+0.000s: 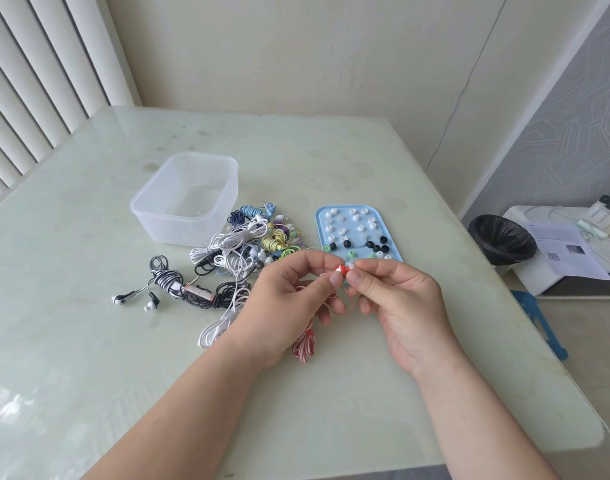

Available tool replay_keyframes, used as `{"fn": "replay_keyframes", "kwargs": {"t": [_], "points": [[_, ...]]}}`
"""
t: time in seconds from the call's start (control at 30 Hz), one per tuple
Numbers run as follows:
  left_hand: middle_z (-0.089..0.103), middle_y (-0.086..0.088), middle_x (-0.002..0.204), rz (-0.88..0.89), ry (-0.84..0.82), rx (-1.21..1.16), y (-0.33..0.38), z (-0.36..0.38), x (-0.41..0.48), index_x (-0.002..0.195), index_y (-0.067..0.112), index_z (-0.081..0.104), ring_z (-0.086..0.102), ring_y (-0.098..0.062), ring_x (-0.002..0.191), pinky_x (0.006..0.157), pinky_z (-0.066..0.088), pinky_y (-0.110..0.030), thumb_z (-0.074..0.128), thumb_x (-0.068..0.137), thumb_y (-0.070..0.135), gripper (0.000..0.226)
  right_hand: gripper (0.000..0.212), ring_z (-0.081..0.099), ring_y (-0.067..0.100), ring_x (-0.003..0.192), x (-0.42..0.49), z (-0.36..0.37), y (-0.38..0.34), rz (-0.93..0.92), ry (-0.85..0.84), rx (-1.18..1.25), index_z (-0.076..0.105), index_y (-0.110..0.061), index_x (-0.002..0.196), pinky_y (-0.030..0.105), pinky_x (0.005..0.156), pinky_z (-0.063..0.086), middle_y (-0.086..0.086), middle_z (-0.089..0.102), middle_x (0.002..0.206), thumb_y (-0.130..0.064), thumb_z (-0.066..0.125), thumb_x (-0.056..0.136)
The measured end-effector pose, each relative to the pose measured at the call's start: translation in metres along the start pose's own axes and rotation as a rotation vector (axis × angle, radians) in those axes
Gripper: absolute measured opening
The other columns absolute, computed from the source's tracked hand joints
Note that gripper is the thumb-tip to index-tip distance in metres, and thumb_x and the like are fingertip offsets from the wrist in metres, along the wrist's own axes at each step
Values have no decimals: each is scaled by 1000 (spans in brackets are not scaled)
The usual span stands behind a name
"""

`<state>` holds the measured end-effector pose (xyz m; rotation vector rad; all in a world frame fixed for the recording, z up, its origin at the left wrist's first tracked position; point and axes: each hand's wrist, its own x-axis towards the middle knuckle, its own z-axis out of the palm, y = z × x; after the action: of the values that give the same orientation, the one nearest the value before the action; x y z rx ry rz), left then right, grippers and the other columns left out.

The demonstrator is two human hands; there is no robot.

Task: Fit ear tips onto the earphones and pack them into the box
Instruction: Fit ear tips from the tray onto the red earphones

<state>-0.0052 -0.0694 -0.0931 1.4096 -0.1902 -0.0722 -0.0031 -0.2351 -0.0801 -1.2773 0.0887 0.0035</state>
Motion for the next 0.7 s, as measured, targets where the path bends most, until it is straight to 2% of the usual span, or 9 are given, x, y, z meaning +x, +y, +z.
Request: {"fn": "replay_keyframes", "kwargs": {"t": [0.17,0.3,0.47,0.7], "points": [[71,-14,90,1,7,12,-1,0,0,107,2,69,66,-24,68,55,53,-33,65,99,3,9,21,63,24,71,0,0,0,-11,-20,-15,77,-7,88,29,55,43,18,74,80,-10,82,67],[71,-19,91,1,10,23,-2,0,1,106,3,70,65,-25,67,57,52,-34,65,99,4,8,13,62,26,72,0,-1,2,-25,-34,-43,78,-9,87,30,56,43,16,74,80,-1,80,77],[71,-10,86,-1,33,31,-2,1,0,105,4,69,64,-23,65,57,52,-33,66,99,6,7,12,61,23,71,-1,1,3,-53,-48,-70,79,-13,82,29,55,43,12,74,76,-2,80,76],[69,-10,85,1,44,24,-2,1,0,105,3,68,63,-22,64,56,52,-33,66,99,5,7,13,63,21,73,-1,0,4,-86,-57,-79,79,-10,89,28,55,43,13,75,80,2,74,85]]}}
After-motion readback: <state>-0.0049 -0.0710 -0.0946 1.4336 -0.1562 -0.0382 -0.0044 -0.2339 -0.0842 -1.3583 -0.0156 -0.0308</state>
